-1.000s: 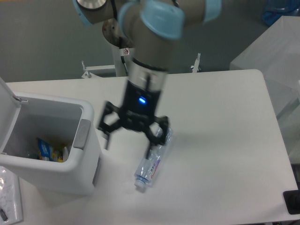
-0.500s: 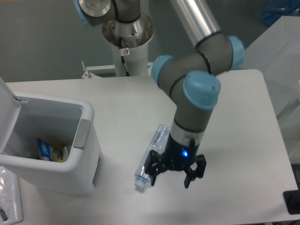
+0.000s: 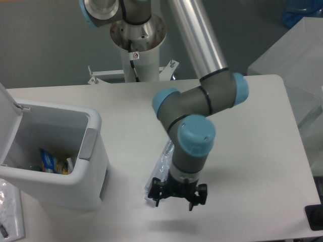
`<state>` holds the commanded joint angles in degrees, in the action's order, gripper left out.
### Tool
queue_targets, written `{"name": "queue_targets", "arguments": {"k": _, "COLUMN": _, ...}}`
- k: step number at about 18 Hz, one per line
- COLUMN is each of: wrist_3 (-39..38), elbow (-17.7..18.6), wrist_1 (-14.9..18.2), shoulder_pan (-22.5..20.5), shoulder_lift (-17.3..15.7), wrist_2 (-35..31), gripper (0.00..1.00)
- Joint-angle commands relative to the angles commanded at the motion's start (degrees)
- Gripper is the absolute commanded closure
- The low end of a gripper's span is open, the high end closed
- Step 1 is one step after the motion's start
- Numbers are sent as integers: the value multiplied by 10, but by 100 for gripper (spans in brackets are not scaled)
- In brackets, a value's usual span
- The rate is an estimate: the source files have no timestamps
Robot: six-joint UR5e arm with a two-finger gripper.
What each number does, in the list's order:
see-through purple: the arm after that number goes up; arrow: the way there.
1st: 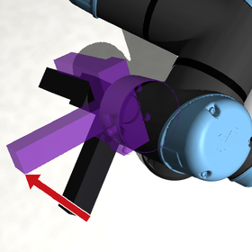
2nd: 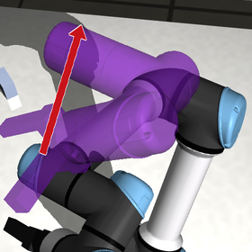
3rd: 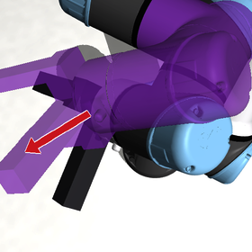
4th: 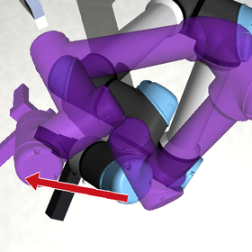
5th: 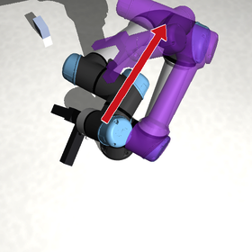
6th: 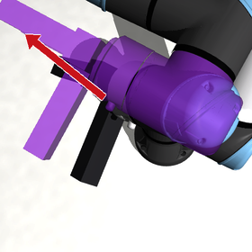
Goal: Place the trash in the trash can
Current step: 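Lower the gripper and close it around the bottle's cap end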
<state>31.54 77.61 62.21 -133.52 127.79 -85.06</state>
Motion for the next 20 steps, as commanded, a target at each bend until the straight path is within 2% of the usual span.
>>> {"name": "queue_targets", "arguments": {"k": 5, "wrist_3": 6, "elbow": -11, "wrist_1": 5, "shoulder_pan": 26, "shoulder_lift": 27, "wrist_2": -23, "gripper": 1}}
{"name": "queue_targets", "arguments": {"k": 7, "wrist_3": 7, "elbow": -14, "wrist_1": 9, "shoulder_pan": 36, "shoulder_lift": 36, "wrist_2": -43, "gripper": 6}}
{"name": "queue_targets", "arguments": {"k": 9, "wrist_3": 7, "elbow": -14, "wrist_1": 17, "shoulder_pan": 43, "shoulder_lift": 45, "wrist_2": -59, "gripper": 18}}
{"name": "queue_targets", "arguments": {"k": 13, "wrist_3": 8, "elbow": -16, "wrist_1": 35, "shoulder_pan": 43, "shoulder_lift": 43, "wrist_2": -64, "gripper": 53}}
{"name": "queue_targets", "arguments": {"k": 17, "wrist_3": 8, "elbow": -18, "wrist_1": 48, "shoulder_pan": 42, "shoulder_lift": 44, "wrist_2": -89, "gripper": 83}}
{"name": "queue_targets", "arguments": {"k": 20, "wrist_3": 13, "elbow": -18, "wrist_1": 48, "shoulder_pan": 41, "shoulder_lift": 40, "wrist_2": -93, "gripper": 93}}
